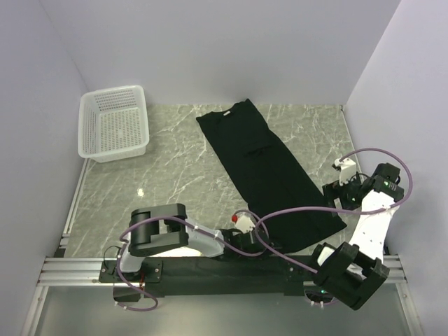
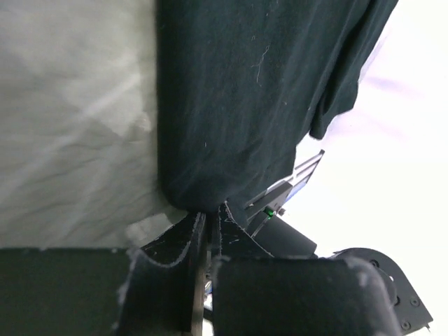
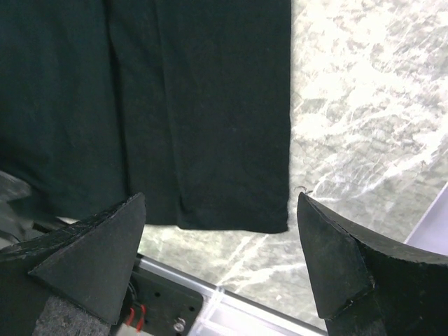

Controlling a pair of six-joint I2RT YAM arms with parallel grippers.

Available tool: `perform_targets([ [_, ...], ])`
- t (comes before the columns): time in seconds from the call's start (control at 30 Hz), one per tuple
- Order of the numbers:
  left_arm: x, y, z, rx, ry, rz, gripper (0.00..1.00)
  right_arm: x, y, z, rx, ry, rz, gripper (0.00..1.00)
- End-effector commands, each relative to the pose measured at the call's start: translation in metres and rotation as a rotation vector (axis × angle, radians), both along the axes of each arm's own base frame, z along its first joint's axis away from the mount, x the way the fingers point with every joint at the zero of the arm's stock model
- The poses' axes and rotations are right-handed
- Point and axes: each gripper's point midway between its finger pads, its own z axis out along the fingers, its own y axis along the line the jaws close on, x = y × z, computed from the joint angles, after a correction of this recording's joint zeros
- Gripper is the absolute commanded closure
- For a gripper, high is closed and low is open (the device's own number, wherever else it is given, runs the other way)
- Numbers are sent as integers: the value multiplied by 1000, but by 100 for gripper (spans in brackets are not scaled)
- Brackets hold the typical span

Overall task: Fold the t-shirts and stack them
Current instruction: Adjust the T-shirt at the center of the board, then fold the T-shirt at the center of the board.

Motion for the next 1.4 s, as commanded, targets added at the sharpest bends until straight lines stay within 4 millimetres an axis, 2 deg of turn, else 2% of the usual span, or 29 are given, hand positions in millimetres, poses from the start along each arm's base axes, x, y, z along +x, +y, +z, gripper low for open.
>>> perform_targets([
  [0.0, 16, 9, 28, -47, -64, 42, 94, -1, -10, 4, -57, 10, 48, 6],
  [0.1, 20, 15, 37, -80, -63, 53, 94, -9, -14, -11, -61, 85, 59, 6],
  [0.23, 19, 20, 34, -92, -51, 39, 95, -15, -29, -33, -80, 187, -1, 10],
  [0.37, 14, 14, 35, -115, -38, 3, 95, -26, -29, -47, -62, 269, -2, 12],
  [0.5, 11, 8, 31, -123, -29, -32, 95, -37, -46, -64, -118, 338, -43, 13],
  [0.67, 10, 3, 32, -143, -21, -66, 95, -47, -59, -75, -105, 386, -105, 16],
  [0.87, 8, -2, 30, -141, -17, -102, 95, -54, -59, -91, -84, 431, -82, 18],
  [1.13, 9, -8, 31, -158, -18, -121, 96, -49, -58, -109, -26, 460, -79, 23],
  [1.33, 10, -9, 32, -170, -17, -123, 96, -52, -53, -117, 18, 491, -65, 42],
  [1.37, 11, -9, 33, -175, -20, -122, 96, -51, -52, -117, 24, 491, -62, 50],
])
